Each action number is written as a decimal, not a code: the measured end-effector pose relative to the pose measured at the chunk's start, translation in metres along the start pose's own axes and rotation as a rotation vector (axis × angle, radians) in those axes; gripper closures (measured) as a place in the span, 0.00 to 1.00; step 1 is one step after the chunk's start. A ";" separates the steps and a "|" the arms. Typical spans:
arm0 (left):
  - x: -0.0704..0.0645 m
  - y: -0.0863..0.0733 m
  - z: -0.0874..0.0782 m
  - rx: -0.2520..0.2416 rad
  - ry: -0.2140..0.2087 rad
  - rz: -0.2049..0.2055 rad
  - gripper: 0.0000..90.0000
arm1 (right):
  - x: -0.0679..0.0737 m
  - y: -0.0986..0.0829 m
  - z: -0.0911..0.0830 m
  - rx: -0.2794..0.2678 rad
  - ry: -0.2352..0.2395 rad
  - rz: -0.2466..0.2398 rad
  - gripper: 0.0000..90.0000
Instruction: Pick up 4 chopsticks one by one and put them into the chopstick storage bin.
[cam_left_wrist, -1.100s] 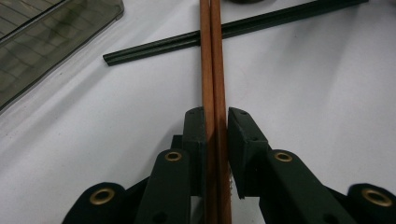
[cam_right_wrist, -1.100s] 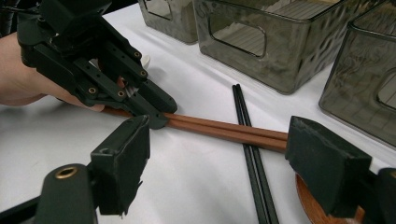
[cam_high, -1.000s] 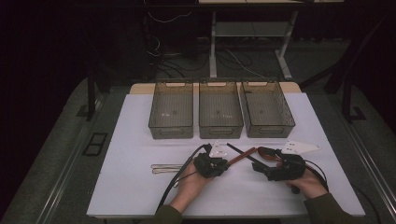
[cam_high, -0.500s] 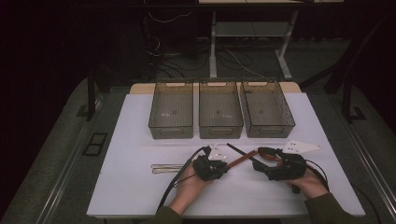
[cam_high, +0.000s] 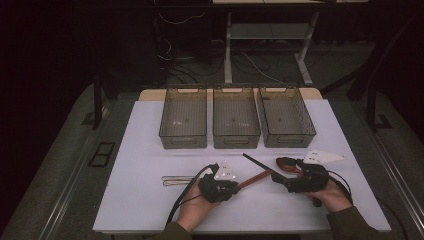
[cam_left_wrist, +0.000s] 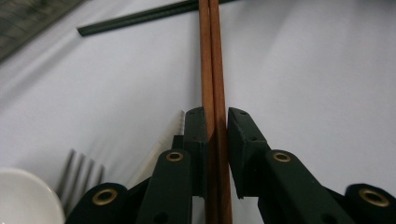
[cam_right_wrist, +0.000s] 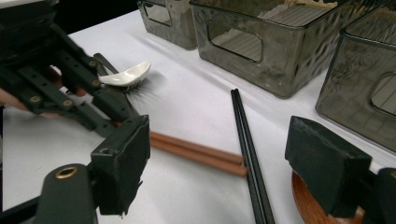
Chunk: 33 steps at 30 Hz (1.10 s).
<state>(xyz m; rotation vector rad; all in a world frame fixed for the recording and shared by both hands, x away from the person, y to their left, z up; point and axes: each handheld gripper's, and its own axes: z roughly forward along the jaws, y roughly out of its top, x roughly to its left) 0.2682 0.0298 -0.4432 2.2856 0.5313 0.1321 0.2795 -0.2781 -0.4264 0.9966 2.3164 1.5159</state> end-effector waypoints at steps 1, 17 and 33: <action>-0.001 -0.002 -0.001 0.006 -0.002 0.006 0.86 | 0.000 0.000 0.000 0.001 0.000 0.000 0.24; -0.001 -0.007 -0.009 -0.057 -0.061 -0.043 0.76 | 0.000 0.000 0.000 0.008 0.006 -0.005 0.24; 0.020 -0.033 -0.044 -0.102 -0.071 -0.095 0.64 | -0.001 -0.018 -0.020 0.033 -0.024 -0.013 0.24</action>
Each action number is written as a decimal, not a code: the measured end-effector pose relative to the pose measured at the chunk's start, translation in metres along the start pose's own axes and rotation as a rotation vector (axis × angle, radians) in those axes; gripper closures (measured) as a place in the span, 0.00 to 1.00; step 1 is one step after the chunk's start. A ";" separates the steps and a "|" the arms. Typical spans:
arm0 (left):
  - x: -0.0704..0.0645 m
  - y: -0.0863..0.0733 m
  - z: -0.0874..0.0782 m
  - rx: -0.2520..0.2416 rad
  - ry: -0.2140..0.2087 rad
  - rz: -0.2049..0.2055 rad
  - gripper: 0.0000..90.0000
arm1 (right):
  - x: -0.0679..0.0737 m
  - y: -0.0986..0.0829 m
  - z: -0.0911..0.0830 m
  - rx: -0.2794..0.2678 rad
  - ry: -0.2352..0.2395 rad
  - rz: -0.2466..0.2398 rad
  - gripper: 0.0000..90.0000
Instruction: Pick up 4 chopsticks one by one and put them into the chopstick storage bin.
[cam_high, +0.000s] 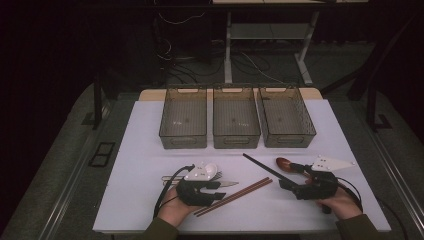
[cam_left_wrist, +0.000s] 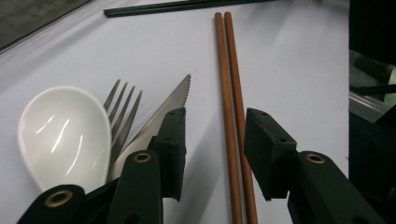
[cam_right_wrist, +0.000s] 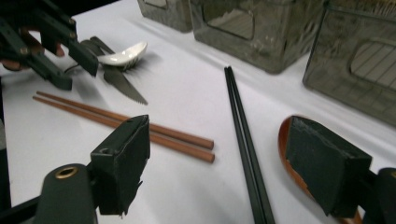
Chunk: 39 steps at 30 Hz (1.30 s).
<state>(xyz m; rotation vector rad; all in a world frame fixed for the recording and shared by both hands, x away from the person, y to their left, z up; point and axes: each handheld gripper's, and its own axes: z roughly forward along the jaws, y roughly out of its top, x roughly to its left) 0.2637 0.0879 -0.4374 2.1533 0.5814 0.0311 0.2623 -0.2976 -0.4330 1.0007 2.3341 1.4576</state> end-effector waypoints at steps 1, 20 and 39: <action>0.000 -0.001 -0.001 -0.001 -0.001 -0.004 0.65 | 0.001 -0.002 0.000 0.006 -0.002 0.001 0.24; -0.004 -0.005 0.012 0.057 -0.046 0.016 0.88 | 0.005 -0.012 0.001 0.046 -0.004 -0.027 0.23; -0.007 -0.006 0.018 0.097 0.009 0.069 0.93 | 0.005 -0.012 0.000 0.040 -0.001 -0.019 0.23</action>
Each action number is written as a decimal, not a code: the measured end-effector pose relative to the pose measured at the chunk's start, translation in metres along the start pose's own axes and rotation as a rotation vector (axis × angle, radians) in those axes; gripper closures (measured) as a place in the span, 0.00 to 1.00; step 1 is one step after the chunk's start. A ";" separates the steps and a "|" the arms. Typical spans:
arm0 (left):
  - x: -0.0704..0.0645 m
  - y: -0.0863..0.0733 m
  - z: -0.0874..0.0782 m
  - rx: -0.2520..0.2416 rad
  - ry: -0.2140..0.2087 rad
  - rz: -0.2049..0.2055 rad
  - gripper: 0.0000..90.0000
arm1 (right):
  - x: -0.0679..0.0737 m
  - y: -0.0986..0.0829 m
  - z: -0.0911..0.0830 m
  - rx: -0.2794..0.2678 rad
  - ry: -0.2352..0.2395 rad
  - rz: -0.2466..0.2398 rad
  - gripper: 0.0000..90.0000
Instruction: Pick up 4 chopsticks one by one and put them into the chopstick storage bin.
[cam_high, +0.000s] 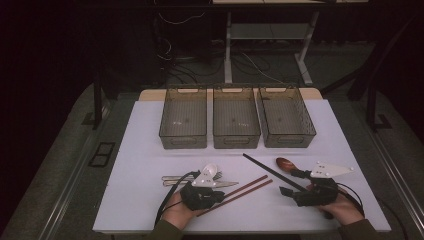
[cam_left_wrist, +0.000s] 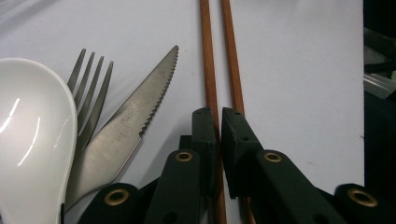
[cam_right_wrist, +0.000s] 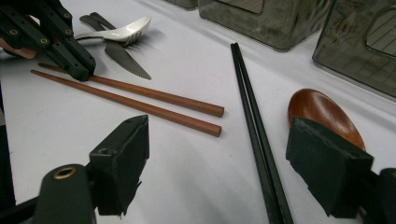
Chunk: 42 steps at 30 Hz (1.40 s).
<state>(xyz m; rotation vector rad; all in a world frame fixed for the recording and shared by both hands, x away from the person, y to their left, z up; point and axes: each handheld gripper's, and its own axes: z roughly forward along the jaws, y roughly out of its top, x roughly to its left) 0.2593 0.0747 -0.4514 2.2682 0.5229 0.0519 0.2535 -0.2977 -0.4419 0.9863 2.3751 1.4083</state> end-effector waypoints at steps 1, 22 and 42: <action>0.000 0.001 0.000 0.003 0.003 0.000 0.93 | 0.000 0.000 0.000 0.000 -0.001 0.000 0.23; -0.003 0.009 -0.011 -0.057 0.023 -0.013 0.94 | -0.001 0.001 0.000 -0.008 0.006 -0.001 0.23; 0.007 0.020 -0.040 -0.176 -0.007 -0.041 0.94 | 0.000 0.002 0.002 -0.015 0.019 0.004 0.23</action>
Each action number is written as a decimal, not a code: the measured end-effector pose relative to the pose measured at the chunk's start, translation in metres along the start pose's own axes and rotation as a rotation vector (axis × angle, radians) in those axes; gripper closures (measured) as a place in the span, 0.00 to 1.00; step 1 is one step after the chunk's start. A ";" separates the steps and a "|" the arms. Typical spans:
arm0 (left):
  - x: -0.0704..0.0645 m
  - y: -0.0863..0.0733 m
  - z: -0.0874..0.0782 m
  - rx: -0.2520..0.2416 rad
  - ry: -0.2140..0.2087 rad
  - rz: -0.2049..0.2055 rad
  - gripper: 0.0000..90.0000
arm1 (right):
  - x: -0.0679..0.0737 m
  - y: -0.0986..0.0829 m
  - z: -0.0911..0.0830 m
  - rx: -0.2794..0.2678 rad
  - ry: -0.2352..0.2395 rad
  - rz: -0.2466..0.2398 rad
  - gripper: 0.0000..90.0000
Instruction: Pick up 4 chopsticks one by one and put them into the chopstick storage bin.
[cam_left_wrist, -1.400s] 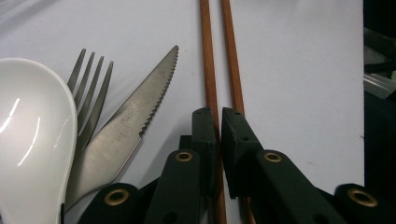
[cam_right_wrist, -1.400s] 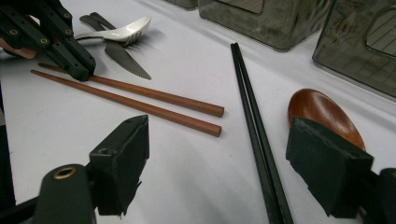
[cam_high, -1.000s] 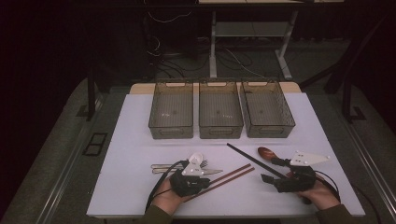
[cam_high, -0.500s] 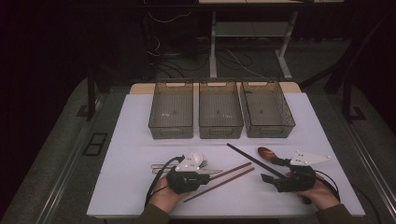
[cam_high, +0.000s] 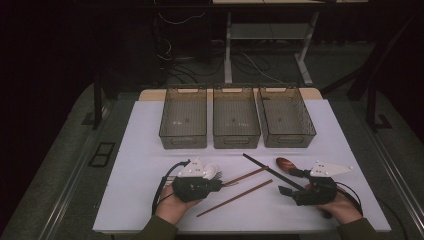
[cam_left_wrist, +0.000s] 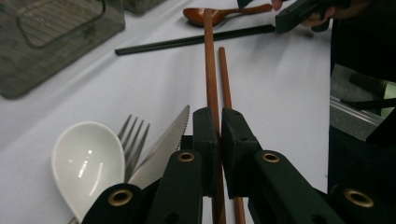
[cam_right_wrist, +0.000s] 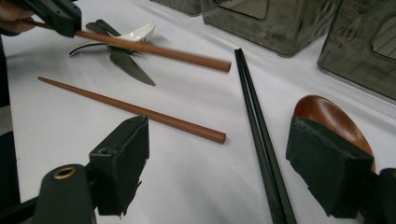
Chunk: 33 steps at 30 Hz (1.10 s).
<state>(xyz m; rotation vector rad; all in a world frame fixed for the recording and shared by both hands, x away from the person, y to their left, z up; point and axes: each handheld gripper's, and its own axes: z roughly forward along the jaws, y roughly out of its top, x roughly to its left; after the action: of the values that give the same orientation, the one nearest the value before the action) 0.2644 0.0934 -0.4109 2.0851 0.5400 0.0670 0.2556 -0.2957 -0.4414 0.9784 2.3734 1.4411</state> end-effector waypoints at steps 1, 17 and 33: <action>0.001 0.001 -0.002 -0.001 -0.002 0.008 0.94 | 0.001 0.000 0.000 0.001 0.002 0.000 0.23; 0.014 0.014 -0.018 -0.073 -0.005 0.008 0.94 | 0.003 0.000 0.002 -0.010 -0.018 0.006 0.15; 0.041 0.033 -0.035 -0.128 0.060 0.017 0.94 | 0.004 -0.001 0.003 -0.002 -0.033 0.001 0.15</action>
<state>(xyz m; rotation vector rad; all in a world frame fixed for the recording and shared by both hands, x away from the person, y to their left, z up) 0.3038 0.1231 -0.3712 1.9681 0.5398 0.1702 0.2537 -0.2918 -0.4431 0.9954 2.3488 1.4162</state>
